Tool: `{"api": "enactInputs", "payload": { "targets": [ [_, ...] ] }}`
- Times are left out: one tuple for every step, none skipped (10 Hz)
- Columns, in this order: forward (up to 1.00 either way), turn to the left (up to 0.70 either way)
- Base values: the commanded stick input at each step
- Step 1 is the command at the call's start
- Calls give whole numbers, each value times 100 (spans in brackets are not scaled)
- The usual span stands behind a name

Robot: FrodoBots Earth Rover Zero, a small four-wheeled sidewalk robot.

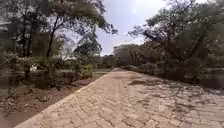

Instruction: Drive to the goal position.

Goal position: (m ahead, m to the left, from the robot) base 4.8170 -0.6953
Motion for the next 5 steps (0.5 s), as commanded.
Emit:
{"api": "enactInputs", "payload": {
  "targets": [
    [70, 0],
    [70, 0],
    [70, 0],
    [70, 0],
    [70, 0]
  ]
}}
